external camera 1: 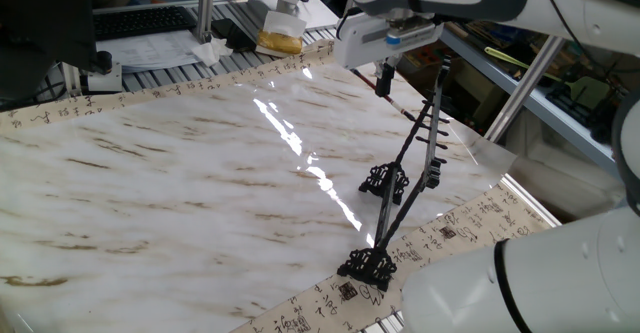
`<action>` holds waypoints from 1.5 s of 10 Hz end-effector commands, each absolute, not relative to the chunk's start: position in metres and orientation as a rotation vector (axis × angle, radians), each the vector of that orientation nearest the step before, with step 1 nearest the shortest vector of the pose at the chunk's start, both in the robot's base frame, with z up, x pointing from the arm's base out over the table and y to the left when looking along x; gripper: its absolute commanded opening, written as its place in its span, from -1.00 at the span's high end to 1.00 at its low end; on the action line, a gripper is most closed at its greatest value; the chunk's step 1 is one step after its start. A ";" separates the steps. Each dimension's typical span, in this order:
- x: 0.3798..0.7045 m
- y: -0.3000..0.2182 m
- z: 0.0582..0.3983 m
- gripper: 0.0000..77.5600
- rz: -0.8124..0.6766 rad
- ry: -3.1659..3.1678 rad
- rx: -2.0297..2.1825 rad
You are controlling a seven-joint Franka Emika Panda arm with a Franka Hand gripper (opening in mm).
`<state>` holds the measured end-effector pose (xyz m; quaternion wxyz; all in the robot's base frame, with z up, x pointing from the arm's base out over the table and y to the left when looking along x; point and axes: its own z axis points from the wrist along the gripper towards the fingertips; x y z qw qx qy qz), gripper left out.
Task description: Place the brush on the pen rack
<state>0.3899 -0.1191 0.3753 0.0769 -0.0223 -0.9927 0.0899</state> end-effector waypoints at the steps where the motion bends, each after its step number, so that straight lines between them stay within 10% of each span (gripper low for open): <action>1: 0.390 -0.119 0.376 0.97 0.293 -2.995 -0.067; 15: 0.384 -0.114 0.381 0.97 0.393 -3.022 -0.007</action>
